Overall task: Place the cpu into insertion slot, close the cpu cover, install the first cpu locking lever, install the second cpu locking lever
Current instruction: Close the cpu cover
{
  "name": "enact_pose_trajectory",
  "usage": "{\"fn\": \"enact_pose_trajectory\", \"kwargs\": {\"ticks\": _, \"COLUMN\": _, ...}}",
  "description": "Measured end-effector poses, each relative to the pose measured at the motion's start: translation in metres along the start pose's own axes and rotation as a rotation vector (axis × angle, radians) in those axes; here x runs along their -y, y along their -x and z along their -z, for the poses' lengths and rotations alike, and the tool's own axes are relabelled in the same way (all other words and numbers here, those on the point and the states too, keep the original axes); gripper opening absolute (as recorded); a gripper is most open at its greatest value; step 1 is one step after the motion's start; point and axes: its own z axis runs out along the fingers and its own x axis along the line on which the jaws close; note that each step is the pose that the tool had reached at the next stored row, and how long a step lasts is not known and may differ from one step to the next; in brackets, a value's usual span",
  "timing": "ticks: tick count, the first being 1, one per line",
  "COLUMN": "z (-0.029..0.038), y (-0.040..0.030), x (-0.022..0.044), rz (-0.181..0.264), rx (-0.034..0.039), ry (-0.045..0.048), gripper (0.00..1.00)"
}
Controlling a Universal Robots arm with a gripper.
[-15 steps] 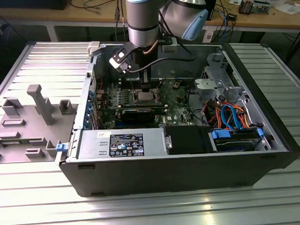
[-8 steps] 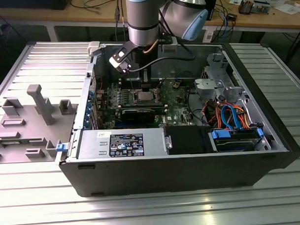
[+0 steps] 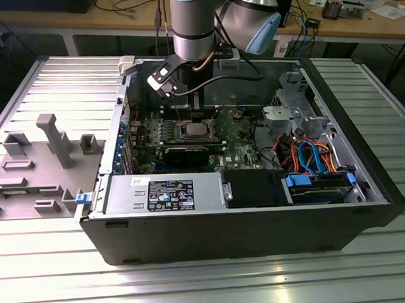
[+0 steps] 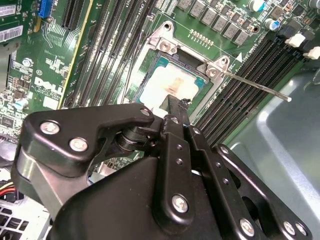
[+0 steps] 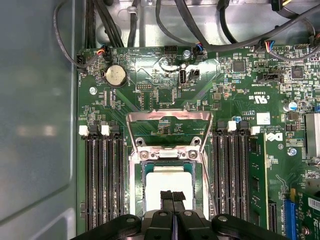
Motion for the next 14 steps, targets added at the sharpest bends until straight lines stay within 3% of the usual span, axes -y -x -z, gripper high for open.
{"fn": "enact_pose_trajectory", "kwargs": {"ticks": 14, "z": 0.0050, "y": 0.0000, "x": -0.0003, "rz": 0.000, "rx": 0.0000, "ry": -0.0004, "gripper": 0.11}}
